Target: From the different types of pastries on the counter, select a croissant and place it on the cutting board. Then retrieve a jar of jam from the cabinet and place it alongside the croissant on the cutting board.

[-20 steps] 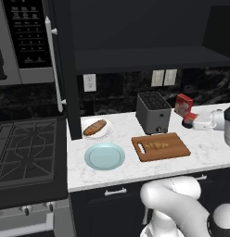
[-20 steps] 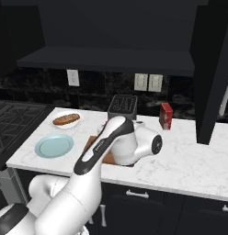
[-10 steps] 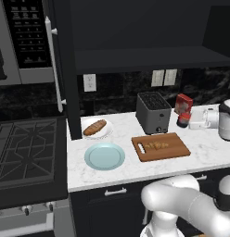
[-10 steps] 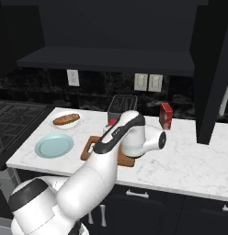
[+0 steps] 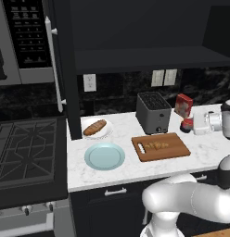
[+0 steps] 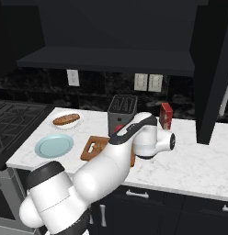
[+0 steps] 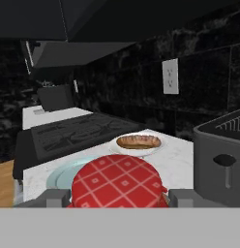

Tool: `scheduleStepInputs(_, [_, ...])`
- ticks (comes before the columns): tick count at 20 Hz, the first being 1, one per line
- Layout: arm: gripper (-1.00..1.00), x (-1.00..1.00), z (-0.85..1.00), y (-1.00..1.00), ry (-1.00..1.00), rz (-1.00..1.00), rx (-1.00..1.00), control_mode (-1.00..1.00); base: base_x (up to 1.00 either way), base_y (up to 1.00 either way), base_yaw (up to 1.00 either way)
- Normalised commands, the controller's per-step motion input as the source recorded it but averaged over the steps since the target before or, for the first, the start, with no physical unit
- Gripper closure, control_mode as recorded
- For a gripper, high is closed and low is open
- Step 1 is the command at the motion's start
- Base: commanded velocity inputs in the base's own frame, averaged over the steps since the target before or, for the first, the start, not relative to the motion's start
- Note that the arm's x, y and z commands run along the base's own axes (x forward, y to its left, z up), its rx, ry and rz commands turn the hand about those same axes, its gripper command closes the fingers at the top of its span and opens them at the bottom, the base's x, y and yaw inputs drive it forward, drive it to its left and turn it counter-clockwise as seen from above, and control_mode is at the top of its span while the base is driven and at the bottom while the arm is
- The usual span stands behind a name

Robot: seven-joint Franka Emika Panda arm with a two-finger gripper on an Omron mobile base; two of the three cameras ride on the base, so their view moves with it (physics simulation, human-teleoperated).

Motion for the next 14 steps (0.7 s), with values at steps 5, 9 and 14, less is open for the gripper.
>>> scheduleStepInputs(5, [1.0, 0.01, -0.25, 0.05, 0.05, 0.03, -0.07, -1.0, 0.0, 0.0, 0.0])
scheduleStepInputs(9, [1.0, -0.01, -0.36, 0.1, -0.17, 0.0, -0.05, -1.0, 0.0, 0.0, 0.0])
scheduleStepInputs(14, [1.0, -0.01, -0.33, 0.21, -0.19, 0.0, -0.03, -1.0, 0.0, 0.0, 0.0])
